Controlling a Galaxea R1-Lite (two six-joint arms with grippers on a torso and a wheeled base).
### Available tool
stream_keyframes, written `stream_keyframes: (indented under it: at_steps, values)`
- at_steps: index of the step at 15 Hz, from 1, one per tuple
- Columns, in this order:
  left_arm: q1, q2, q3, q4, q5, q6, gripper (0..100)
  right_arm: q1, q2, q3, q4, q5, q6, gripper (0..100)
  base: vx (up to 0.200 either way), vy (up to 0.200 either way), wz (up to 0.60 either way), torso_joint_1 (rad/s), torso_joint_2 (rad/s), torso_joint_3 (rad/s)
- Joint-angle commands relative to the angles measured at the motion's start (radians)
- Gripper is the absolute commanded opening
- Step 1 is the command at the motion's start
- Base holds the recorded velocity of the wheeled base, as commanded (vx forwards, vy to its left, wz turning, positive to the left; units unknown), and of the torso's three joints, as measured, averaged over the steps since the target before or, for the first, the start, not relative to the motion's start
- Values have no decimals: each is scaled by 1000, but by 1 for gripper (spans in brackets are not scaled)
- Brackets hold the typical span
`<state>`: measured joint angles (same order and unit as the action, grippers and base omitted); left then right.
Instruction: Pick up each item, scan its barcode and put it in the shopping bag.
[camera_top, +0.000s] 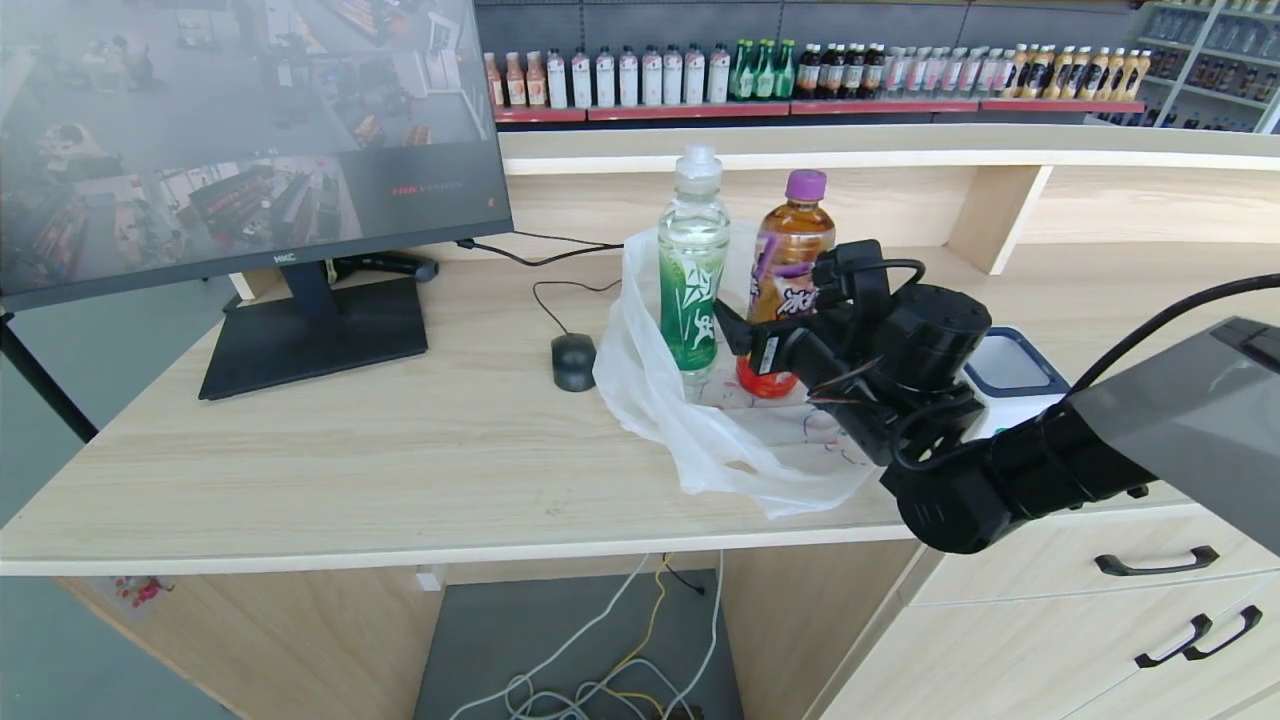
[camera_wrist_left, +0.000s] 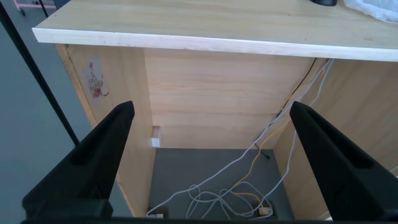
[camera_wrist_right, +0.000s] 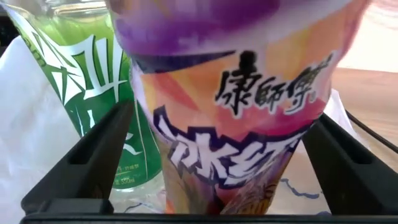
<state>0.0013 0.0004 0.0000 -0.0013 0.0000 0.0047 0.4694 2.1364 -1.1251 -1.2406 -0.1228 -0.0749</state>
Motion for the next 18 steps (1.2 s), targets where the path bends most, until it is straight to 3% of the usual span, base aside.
stream_keyframes:
  at_steps: [1,10,14,16,18]
  values:
    - [0,0,0,0,0,0,100,3,-33,19,-2,0,0,100,0,0,0,0,0,0]
    - [0,0,0,0,0,0,100,17,-286,258,-16,5,-5,100,0,0,0,0,0,0]
    - [0,0,0,0,0,0,100,17,-480,553,-122,12,6,100,0,0,0,0,0,0]
    - [0,0,0,0,2,0,100,97,-628,771,-207,-3,-3,100,0,0,0,0,0,0]
    - [0,0,0,0,2,0,100,109,-790,961,-215,-24,-3,100,0,0,0,0,0,0]
